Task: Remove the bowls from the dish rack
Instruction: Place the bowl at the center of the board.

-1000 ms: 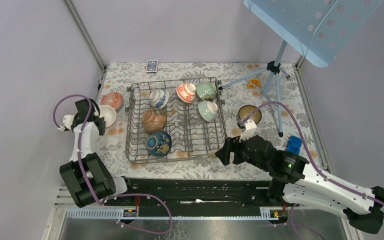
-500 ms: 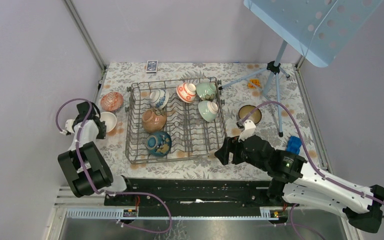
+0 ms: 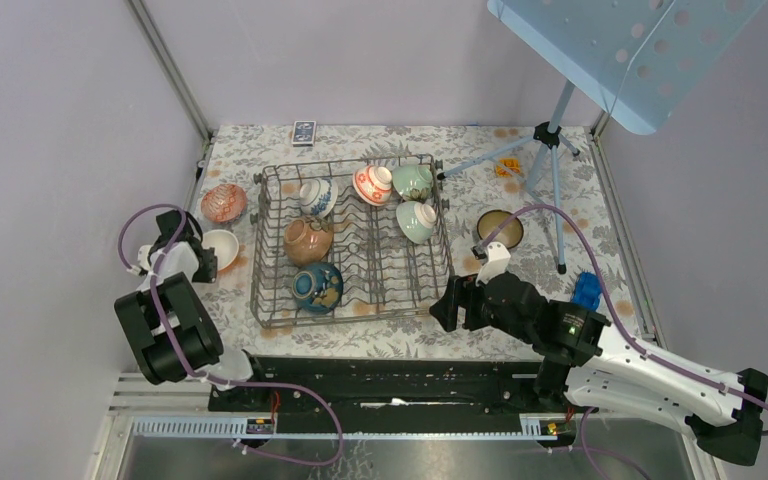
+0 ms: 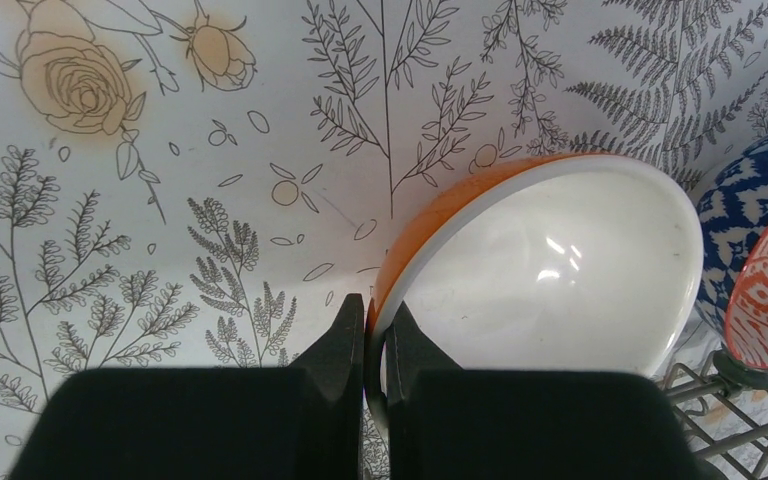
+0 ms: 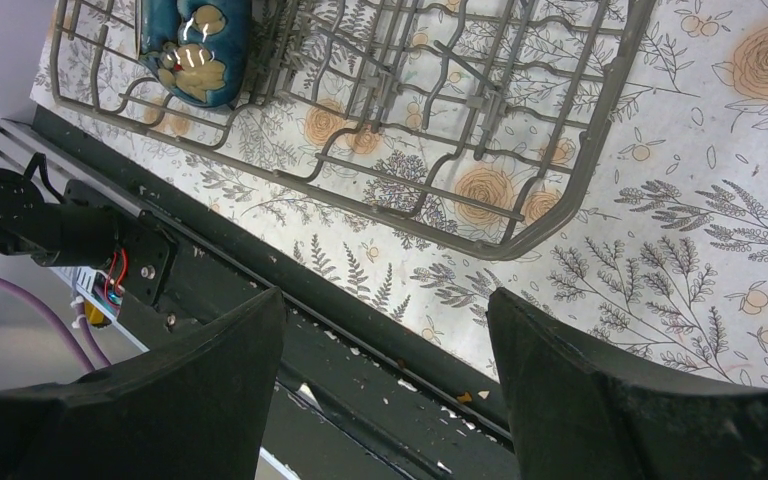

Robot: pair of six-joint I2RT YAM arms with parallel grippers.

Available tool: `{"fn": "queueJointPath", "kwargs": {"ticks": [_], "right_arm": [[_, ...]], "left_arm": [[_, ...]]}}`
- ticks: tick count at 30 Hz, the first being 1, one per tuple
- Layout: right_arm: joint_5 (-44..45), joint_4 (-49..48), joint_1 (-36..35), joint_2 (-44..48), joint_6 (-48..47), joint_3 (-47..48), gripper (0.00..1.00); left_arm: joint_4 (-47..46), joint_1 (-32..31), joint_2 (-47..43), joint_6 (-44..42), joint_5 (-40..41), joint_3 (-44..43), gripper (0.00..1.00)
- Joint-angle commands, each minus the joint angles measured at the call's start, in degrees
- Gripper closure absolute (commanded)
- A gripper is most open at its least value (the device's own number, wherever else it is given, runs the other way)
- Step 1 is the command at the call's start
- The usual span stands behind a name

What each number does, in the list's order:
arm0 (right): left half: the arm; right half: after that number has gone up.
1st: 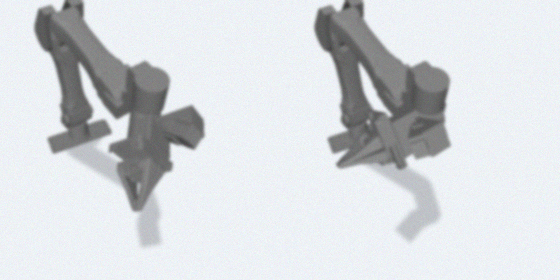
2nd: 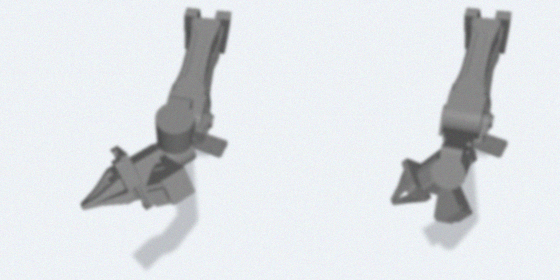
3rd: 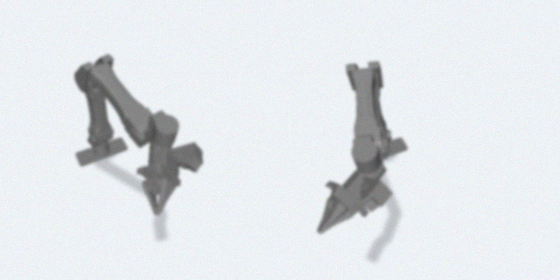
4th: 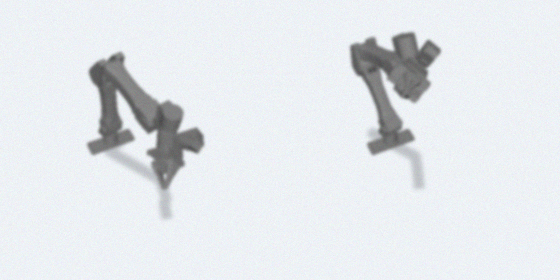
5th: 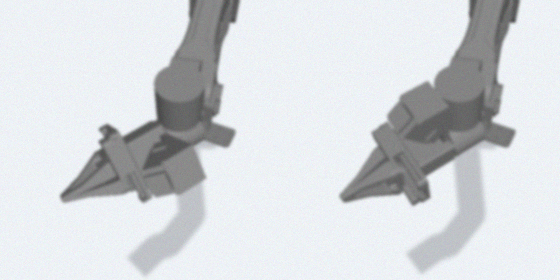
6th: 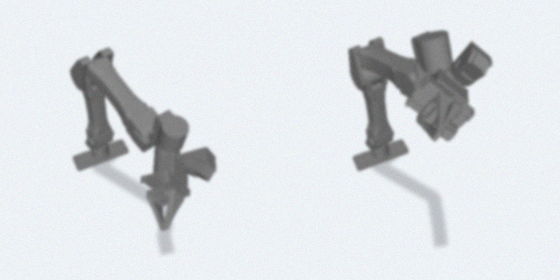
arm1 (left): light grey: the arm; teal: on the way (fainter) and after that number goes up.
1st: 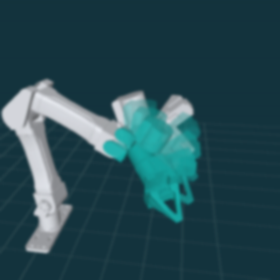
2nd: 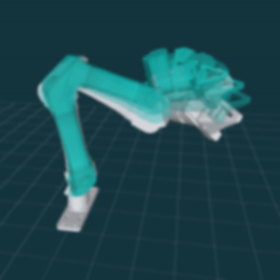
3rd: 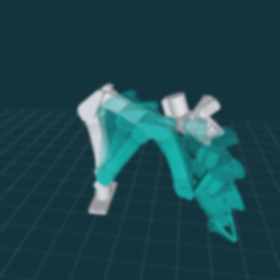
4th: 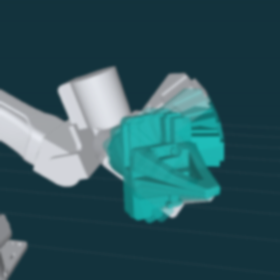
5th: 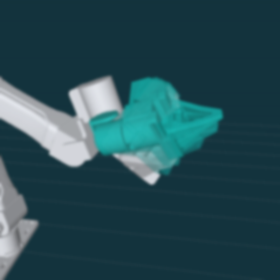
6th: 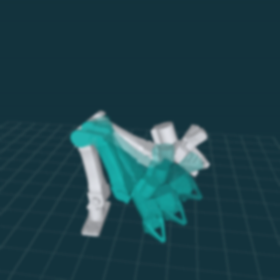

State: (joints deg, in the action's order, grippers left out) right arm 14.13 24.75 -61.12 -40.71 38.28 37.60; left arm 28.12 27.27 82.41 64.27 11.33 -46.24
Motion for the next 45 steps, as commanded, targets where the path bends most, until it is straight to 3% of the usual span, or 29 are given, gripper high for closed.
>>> {"fn": "queueJointPath", "kwargs": {"ticks": [1, 14, 28, 34, 36, 42, 45], "right_arm": [[1.94, -1.22, 0.04, 0.25, 0.82, -0.20, 0.20], [3.57, 0.77, 0.04, 0.71, 1.24, 0.27, 0.19], [4.55, 2.50, 0.04, 1.64, 2.52, 0.40, 0.19], [5.10, 3.43, 0.04, 1.74, 2.98, 0.20, 0.19], [5.50, 3.77, 0.04, 2.00, 2.94, 0.23, 0.19], [8.03, 5.29, 0.08, 2.25, 2.61, 0.94, 0.17], [8.90, 6.31, 0.05, 1.19, 1.86, 2.23, 0.14]], "left_arm": [[-4.74, 0.77, 0.59, -0.87, -1.31, 0.35, 1.00], [-5.12, 1.19, 2.31, -2.15, -2.57, -0.55, 0.68], [-5.34, 1.18, 5.98, -2.28, -5.17, -5.29, 0.72], [-4.09, 1.15, 6.51, -3.01, -6.12, -6.60, 0.68], [-3.76, 1.17, 4.76, -2.86, -5.12, -5.59, 0.62], [1.90, 1.20, -2.89, -2.40, -1.58, -4.77, 0.29], [5.83, 0.80, -8.86, -3.26, 0.76, -7.39, 0.18]]}}
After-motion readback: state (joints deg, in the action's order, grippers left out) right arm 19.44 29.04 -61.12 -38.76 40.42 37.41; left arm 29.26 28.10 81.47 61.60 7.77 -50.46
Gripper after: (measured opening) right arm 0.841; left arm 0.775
